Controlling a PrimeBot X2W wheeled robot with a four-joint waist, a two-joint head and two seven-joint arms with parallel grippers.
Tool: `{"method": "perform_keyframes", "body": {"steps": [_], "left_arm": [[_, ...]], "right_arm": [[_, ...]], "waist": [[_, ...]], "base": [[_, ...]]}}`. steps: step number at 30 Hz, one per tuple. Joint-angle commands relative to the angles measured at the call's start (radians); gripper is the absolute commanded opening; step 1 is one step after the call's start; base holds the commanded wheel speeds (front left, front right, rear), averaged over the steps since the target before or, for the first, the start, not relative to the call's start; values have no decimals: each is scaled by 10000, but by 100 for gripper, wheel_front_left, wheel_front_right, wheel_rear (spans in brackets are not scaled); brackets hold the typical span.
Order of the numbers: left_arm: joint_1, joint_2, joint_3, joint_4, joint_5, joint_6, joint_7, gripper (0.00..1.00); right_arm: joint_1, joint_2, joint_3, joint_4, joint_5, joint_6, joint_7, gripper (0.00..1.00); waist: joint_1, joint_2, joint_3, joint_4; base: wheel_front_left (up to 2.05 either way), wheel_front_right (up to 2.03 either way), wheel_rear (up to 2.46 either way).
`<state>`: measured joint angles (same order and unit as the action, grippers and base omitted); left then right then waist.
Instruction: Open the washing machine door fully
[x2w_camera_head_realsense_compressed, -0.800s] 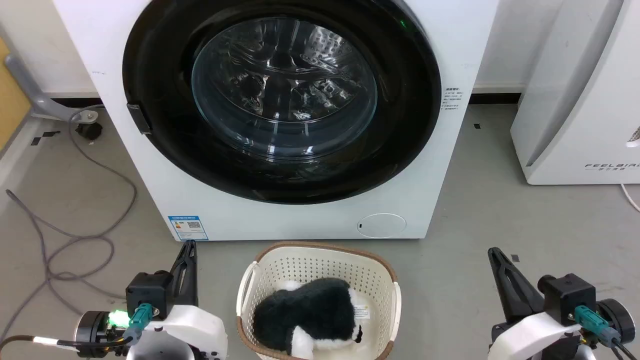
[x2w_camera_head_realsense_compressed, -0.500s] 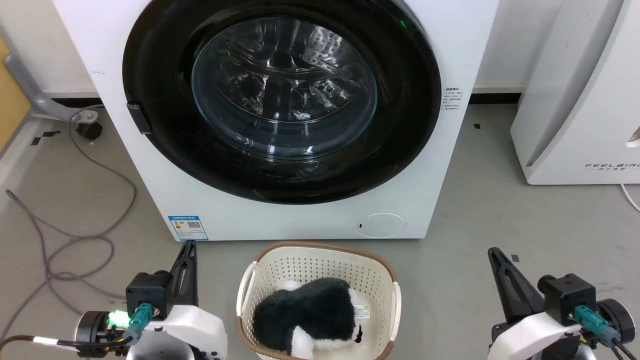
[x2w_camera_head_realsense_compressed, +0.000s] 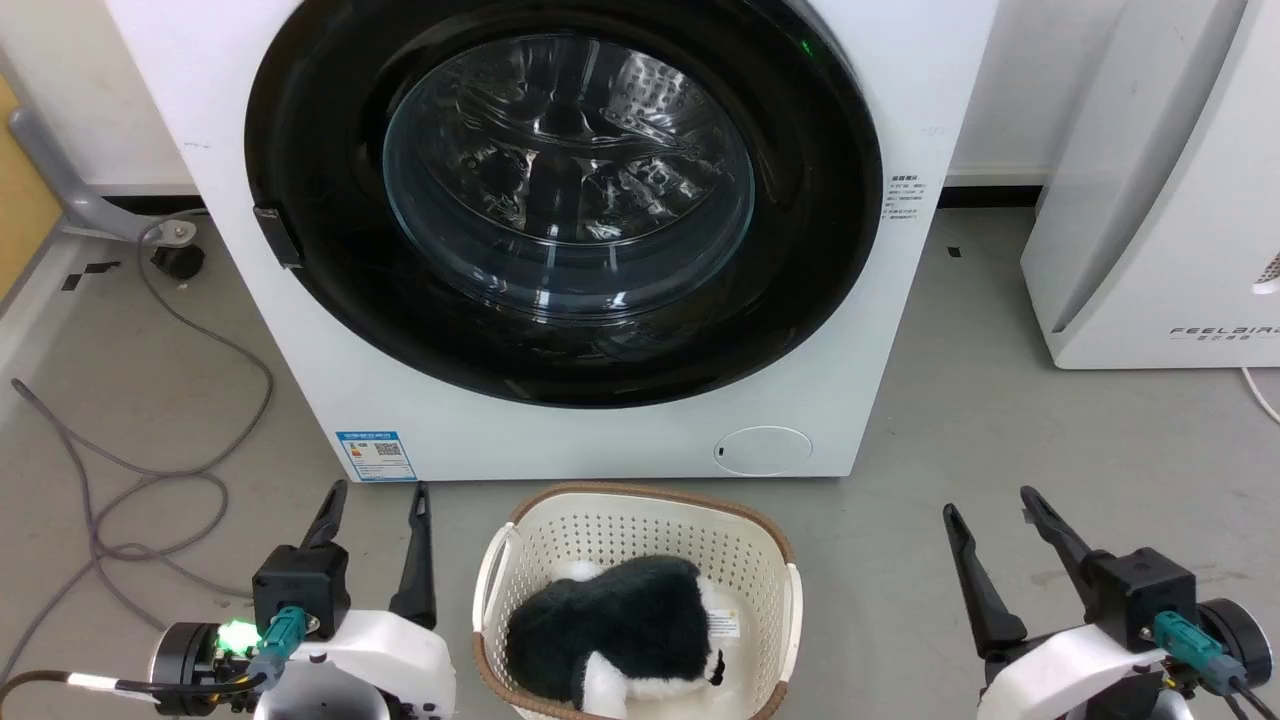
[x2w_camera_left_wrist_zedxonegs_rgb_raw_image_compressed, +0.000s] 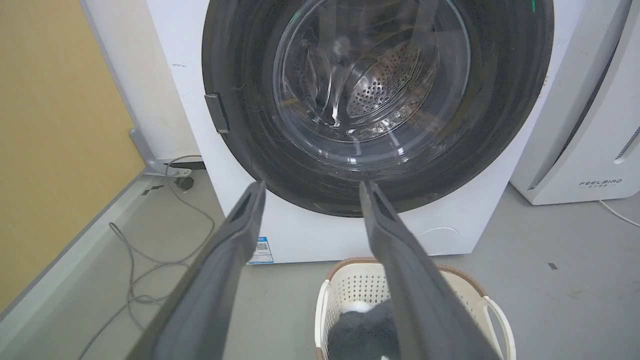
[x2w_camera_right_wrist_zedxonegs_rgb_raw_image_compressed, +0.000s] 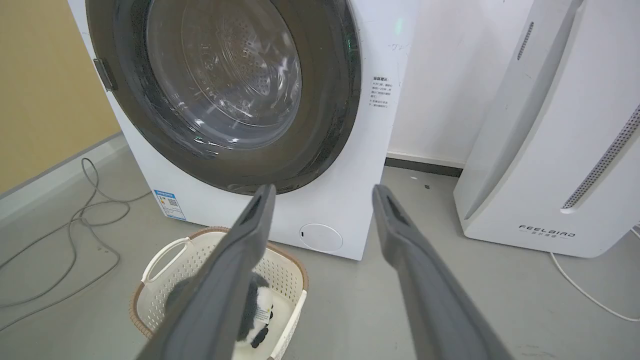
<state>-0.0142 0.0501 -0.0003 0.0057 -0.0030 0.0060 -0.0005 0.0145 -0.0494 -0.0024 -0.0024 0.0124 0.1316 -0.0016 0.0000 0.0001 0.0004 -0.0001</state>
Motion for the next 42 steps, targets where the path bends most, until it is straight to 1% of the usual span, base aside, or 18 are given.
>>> {"method": "perform_keyframes", "body": {"steps": [1,11,13,20,21,22,28,34,42], "left_arm": [[-10,0,-41,-2,-26,68,-87,100],[-39,0,-149,-22,-71,252,-274,100],[-51,0,-171,-26,-80,287,-316,100],[-109,0,-227,-56,-96,403,-462,100],[-136,0,-242,-70,-98,436,-504,100],[-136,0,-242,-70,-98,436,-504,100],[-282,0,-294,-132,-99,504,-629,100],[-486,0,-353,-217,-125,590,-754,100],[-833,0,-456,-350,-172,724,-922,100]], "right_arm": [[-1,0,-65,-7,193,0,-77,100],[-61,-1,-207,-76,1088,-1,-265,100],[-100,-1,-237,-81,1363,-1,-306,0],[-361,-1,-431,65,2803,-2,-452,0],[-512,-2,-489,195,3349,-2,-494,0],[-512,-2,-489,195,3349,-2,-494,0],[-1174,-11,-916,717,4822,-2,-506,0],[-2054,-270,-1336,1469,5950,-3,-325,0],[-3412,-712,-1661,2344,6967,-3,-455,0]], "waist": [[0,-1,6,-1],[0,-1,39,-4],[0,-1,53,-1],[0,-1,151,23],[0,-1,204,29],[0,-1,204,29],[0,-1,436,85],[0,-1,753,185],[0,-1,1345,362]], "base": [[0,0,0],[0,0,0],[0,0,0],[0,0,0],[0,0,0],[0,0,0],[0,0,0],[0,0,0],[0,0,0]]}}
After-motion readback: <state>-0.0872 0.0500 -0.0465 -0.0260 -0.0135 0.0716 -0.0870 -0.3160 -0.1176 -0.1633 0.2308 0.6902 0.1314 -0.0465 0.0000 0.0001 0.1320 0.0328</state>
